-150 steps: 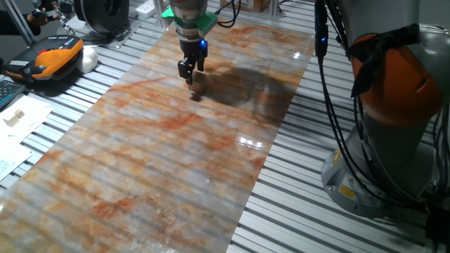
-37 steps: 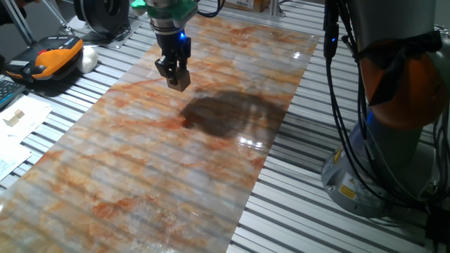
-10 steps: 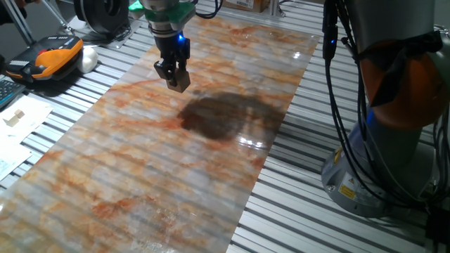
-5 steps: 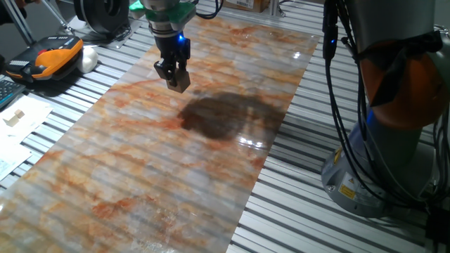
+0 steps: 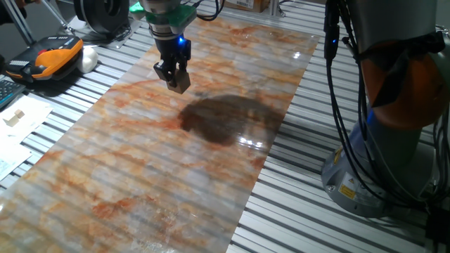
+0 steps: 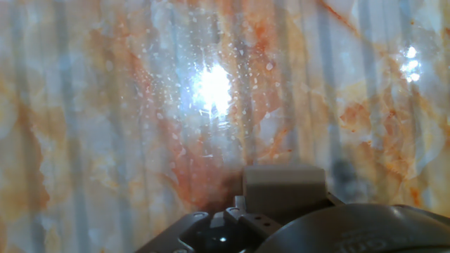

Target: Pick up one small block

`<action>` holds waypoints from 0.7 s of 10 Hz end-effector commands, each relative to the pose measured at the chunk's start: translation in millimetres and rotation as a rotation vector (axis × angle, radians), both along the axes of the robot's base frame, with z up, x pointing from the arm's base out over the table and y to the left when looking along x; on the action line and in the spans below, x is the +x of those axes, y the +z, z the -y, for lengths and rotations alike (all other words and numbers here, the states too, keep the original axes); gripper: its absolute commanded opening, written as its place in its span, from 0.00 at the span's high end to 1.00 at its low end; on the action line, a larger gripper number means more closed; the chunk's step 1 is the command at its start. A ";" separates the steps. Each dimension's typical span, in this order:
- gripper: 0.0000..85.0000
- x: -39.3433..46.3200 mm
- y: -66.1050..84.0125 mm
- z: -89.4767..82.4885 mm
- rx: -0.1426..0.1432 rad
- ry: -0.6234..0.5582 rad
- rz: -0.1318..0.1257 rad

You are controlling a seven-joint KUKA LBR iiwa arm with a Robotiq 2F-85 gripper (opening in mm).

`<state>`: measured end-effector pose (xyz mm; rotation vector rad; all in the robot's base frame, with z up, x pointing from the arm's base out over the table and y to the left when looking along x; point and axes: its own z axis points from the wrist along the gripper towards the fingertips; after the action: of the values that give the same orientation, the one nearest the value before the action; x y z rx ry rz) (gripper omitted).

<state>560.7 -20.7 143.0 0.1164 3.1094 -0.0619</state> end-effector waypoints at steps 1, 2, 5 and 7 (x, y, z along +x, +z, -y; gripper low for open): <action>0.40 -0.1 -0.1 -0.2 0.000 -0.002 0.000; 0.40 -0.5 -0.6 -0.7 -0.003 -0.005 0.002; 0.40 -1.4 -1.6 -1.8 -0.008 -0.008 0.005; 0.40 -1.7 -2.1 -2.2 -0.009 -0.008 0.006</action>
<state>558.9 -18.5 140.9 0.1291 3.1021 -0.0759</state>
